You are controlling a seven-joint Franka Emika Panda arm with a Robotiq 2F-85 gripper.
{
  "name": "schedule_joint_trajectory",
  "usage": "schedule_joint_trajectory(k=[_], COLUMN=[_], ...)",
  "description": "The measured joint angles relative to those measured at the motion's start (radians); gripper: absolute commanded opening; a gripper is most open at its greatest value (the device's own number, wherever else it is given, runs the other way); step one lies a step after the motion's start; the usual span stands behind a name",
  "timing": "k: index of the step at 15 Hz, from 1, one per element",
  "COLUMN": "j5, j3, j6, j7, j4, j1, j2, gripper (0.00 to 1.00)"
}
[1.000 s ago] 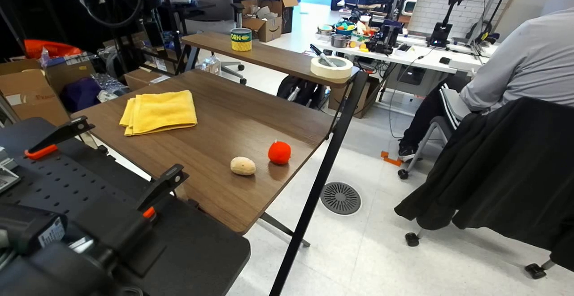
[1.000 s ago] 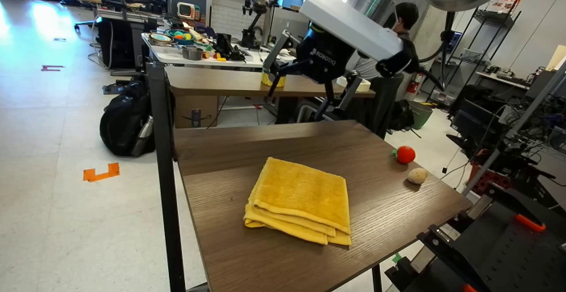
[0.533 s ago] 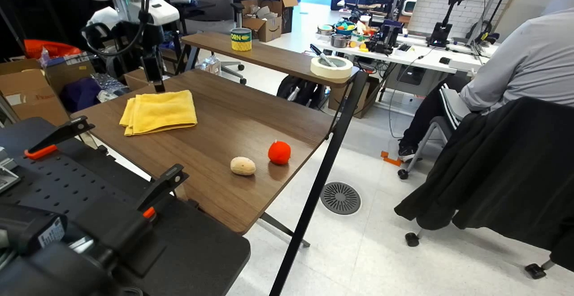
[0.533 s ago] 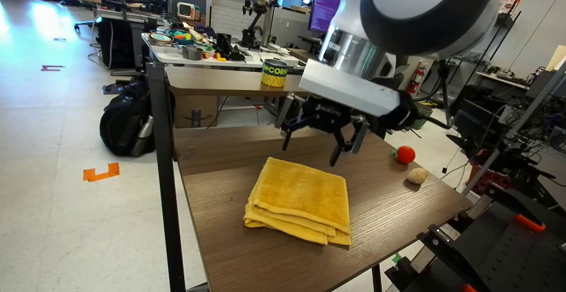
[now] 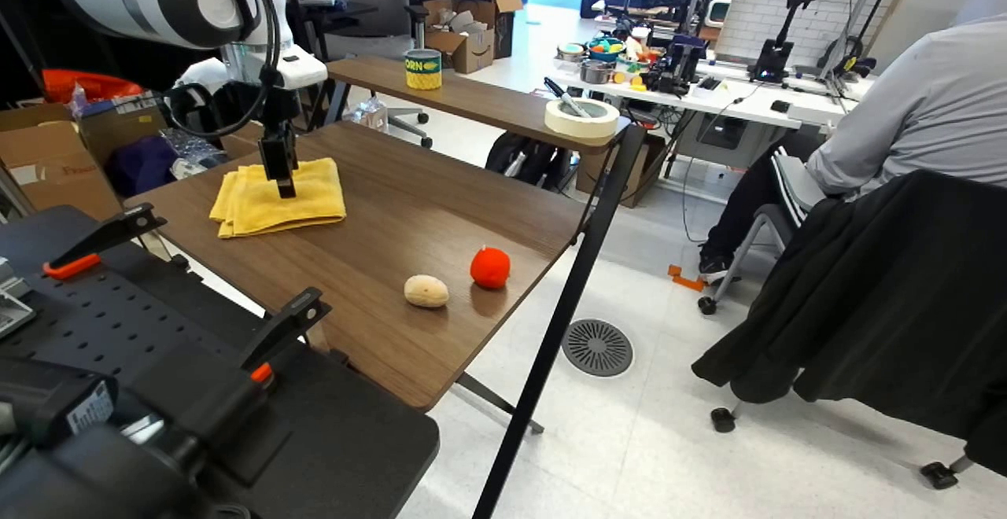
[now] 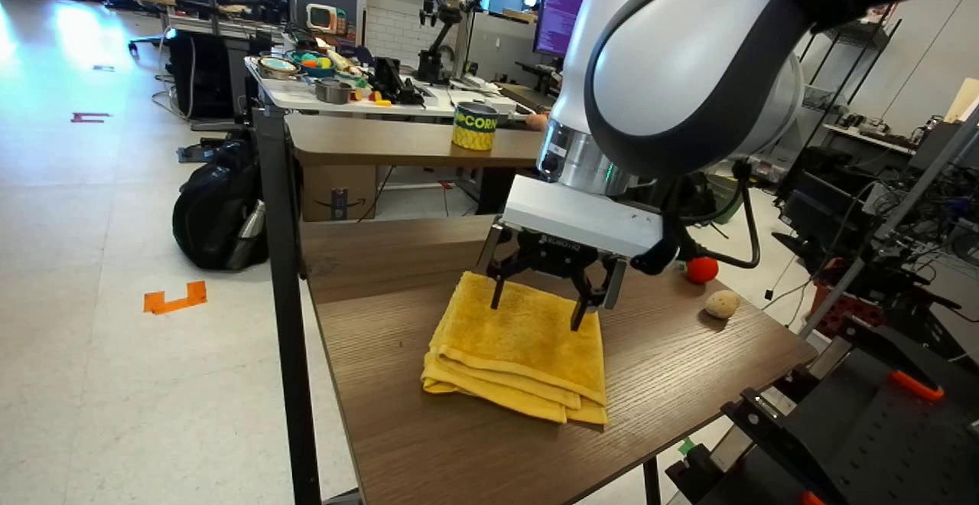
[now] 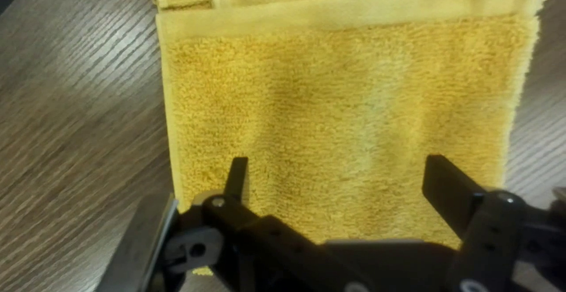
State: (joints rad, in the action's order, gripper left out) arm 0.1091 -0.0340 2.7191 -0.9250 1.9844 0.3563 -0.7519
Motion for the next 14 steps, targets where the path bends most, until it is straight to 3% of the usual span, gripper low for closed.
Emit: schedule_joint_trajectory(k=[8,14], j5=[0.012,0.012], j3=[0.004,0.005], j6=[0.01,-0.081], j7=[-0.01,-0.141], j4=[-0.012,-0.197], j1=[0.003,0.066], j2=[0.001,-0.125], gripper=[1.0,1.0])
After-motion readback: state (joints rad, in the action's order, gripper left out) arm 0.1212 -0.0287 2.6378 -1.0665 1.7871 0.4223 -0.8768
